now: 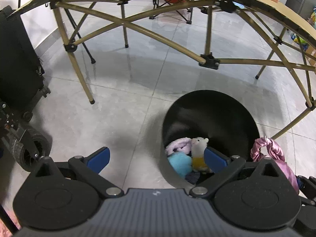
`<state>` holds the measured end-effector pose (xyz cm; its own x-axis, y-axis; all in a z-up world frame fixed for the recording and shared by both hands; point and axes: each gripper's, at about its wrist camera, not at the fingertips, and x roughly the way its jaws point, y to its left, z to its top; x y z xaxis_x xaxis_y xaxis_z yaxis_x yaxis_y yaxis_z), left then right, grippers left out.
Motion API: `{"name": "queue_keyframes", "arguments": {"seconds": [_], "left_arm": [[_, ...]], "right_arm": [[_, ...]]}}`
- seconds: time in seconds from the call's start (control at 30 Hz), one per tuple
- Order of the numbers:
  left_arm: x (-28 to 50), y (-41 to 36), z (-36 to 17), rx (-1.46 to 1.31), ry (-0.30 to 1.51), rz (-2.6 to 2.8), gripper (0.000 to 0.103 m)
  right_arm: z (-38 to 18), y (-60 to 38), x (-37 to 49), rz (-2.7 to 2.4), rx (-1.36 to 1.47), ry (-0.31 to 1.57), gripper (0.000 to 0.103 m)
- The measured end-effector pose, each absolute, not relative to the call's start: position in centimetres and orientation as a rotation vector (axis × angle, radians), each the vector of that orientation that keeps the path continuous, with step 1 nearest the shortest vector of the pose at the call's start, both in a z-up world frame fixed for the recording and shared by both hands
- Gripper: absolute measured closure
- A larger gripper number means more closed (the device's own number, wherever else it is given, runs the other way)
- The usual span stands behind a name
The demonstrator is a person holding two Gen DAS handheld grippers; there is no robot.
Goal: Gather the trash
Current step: 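Move the right gripper holding the pink scrunchie over the black bin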
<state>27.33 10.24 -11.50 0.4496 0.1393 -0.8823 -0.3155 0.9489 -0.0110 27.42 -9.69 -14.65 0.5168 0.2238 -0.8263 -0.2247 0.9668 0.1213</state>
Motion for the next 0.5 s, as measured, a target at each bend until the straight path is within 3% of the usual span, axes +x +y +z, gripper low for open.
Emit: {"name": "queue_keyframes", "arguments": {"seconds": [0.5], "left_arm": [[26.2, 13.6, -12.3, -0.205, 1.082, 0.341, 0.000]], "right_arm": [[-15.2, -7.1, 29.1, 0.269, 0.017, 0.993, 0.056]]}}
